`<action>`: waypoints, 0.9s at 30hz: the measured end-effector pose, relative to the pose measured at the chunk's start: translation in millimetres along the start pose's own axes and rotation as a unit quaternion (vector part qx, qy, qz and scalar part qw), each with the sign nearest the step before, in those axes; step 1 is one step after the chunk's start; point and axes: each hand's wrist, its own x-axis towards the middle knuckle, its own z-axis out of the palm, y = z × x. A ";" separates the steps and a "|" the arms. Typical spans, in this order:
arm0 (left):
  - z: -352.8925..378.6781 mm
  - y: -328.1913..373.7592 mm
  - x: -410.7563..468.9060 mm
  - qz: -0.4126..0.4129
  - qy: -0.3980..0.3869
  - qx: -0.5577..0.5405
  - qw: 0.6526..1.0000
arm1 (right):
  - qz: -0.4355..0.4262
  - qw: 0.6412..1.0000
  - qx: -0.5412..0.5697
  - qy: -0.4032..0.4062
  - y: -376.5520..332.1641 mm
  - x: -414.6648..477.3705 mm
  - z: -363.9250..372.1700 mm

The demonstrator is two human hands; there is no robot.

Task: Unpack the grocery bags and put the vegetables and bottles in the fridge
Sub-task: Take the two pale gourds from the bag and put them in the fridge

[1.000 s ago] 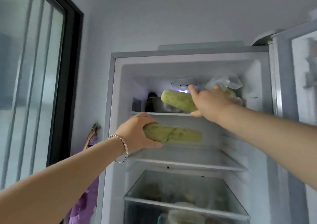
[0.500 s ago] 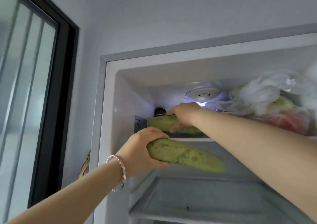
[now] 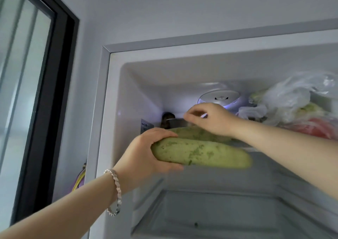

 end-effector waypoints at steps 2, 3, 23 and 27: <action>-3.0 0.6 4.8 -0.029 0.025 -0.018 0.999 | 0.030 0.995 0.045 -0.082 -10.2 -17.3 -19.1; -4.3 0.8 8.3 -0.037 0.023 -0.009 0.999 | 0.047 0.988 0.046 -0.137 -13.1 -24.5 -27.4; 24.3 -22.9 61.8 -0.155 -0.080 0.083 0.981 | 0.084 0.984 -0.144 -0.067 -5.0 -35.6 12.4; 25.8 -26.4 54.2 -0.121 -0.096 0.186 0.970 | 0.104 0.983 -0.146 -0.048 -12.8 -30.1 16.1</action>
